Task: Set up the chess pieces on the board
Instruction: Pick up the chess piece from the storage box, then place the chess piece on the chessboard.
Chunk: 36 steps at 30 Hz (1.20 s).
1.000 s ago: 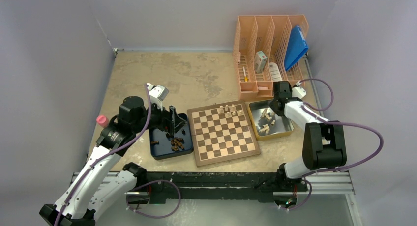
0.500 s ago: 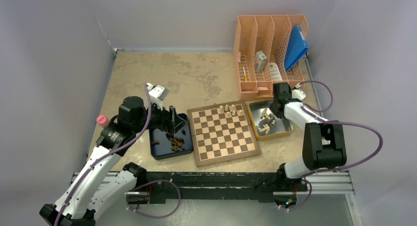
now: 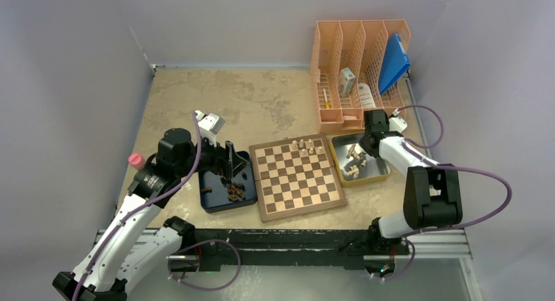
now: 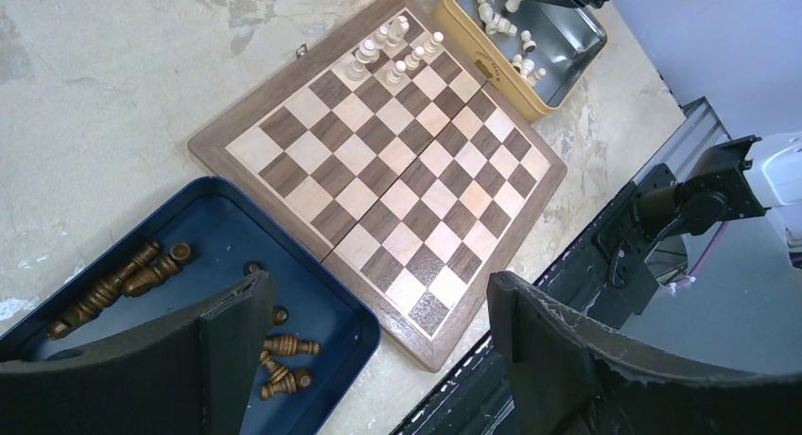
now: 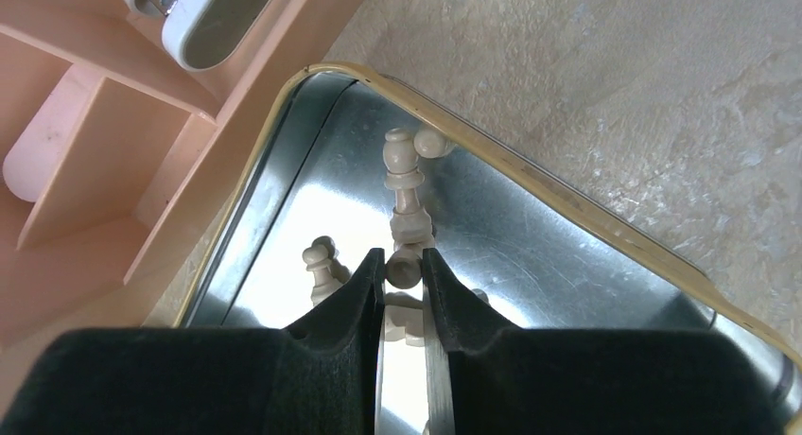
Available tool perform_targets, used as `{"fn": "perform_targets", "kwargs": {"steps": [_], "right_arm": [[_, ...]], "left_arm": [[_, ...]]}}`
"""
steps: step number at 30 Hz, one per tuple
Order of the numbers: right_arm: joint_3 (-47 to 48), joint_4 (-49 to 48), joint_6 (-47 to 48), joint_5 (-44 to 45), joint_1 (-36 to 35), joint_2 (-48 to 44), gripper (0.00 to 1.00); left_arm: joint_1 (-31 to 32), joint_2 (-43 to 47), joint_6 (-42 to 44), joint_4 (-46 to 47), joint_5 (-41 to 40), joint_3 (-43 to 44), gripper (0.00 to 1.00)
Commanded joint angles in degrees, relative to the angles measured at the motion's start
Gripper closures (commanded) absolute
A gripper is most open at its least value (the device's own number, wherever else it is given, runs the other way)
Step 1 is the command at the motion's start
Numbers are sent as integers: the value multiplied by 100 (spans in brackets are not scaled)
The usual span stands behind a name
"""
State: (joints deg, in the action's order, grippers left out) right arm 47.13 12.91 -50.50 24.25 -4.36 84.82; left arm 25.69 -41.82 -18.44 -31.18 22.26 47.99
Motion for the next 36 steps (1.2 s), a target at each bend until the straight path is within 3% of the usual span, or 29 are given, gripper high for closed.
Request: {"fn": "perform_targets", "kwargs": {"steps": [1, 12, 22, 36], "right_arm": [[296, 167, 298, 242, 23, -329, 82], [530, 248, 1001, -318, -21, -1238, 82], [382, 212, 1476, -768, -160, -1521, 83], [549, -43, 1800, -693, -1852, -1899, 86]], "left_arm": [[41, 20, -28, 143, 15, 27, 17], [41, -10, -22, 138, 15, 27, 17], [41, -27, -28, 138, -2, 27, 17], [41, -152, -166, 83, -181, 57, 17]]}}
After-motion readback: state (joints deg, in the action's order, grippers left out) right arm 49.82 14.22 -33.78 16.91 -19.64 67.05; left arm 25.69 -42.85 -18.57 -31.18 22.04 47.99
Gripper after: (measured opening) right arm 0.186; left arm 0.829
